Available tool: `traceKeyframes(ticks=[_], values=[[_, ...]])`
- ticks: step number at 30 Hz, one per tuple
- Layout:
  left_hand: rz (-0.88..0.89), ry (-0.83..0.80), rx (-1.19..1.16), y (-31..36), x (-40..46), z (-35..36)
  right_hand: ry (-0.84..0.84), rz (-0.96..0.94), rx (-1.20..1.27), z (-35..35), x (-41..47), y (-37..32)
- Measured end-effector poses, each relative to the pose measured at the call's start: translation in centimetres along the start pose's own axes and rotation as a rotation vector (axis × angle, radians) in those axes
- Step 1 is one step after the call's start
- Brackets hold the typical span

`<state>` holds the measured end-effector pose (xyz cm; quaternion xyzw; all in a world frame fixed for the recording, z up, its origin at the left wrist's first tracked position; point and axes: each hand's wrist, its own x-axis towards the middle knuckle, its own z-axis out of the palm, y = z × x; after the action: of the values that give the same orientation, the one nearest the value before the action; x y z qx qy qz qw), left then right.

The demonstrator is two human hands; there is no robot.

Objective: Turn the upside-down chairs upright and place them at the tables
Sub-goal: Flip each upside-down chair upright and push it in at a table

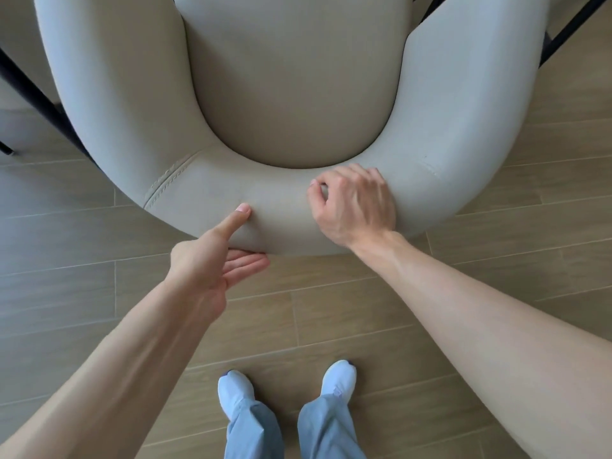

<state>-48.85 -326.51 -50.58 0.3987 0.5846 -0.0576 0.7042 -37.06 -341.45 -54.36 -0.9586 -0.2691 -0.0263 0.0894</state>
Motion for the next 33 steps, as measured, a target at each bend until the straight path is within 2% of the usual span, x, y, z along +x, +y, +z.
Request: traceKeyframes(ticks=[3, 4, 7, 8, 9, 11, 13, 14, 16, 20, 22, 25, 28, 30, 33], values=[[0.234, 0.101, 0.067, 1.4, -0.9, 0.1, 0.077, 0.025, 0.000, -1.0, 2.7, 0.1], [0.396, 0.162, 0.161, 2.2, -1.1, 0.3, 0.101, 0.047, 0.006, -1.4, 3.8, 0.2], [1.168, 0.285, 0.642, 5.8, -1.2, 2.1, 0.079, 0.120, 0.013, -2.6, 7.2, 0.4], [1.361, 0.261, 0.756, 7.3, -0.5, 3.1, 0.062, 0.128, 0.016, -3.0, 8.4, 0.5], [1.463, 0.197, 0.863, 8.9, 0.7, 4.4, 0.046, 0.134, 0.016, -3.4, 9.8, 0.6], [1.461, 0.107, 1.132, 12.2, 3.5, 7.3, 0.037, 0.145, 0.007, -4.0, 12.4, 0.8], [1.432, 0.197, 1.434, 13.6, 5.9, 9.0, 0.049, 0.145, 0.006, -4.3, 14.4, 0.8], [1.452, 0.263, 1.495, 14.1, 6.8, 9.4, 0.055, 0.142, 0.006, -4.3, 15.3, 0.8], [1.486, 0.335, 1.490, 14.4, 7.5, 9.7, 0.069, 0.149, 0.002, -4.1, 16.1, 0.8], [1.479, 0.319, 1.517, 14.0, 7.2, 9.5, 0.079, 0.164, 0.018, -3.9, 15.5, 0.8], [1.499, 0.256, 1.516, 14.2, 6.8, 9.3, 0.093, 0.149, 0.027, -4.0, 15.5, 0.9], [1.660, 0.117, 1.543, 14.5, 6.9, 8.4, 0.123, 0.065, 0.065, -4.0, 15.5, 1.0], [1.772, -0.084, 1.762, 15.4, 7.2, 7.2, 0.118, -0.138, 0.091, -4.6, 13.7, 1.5], [1.763, -0.146, 1.956, 16.6, 7.4, 6.9, 0.035, -0.299, 0.052, -4.9, 12.7, 2.3], [1.716, -0.128, 2.080, 17.3, 7.7, 7.1, -0.292, -0.407, -0.177, -5.9, 12.4, 3.0]])
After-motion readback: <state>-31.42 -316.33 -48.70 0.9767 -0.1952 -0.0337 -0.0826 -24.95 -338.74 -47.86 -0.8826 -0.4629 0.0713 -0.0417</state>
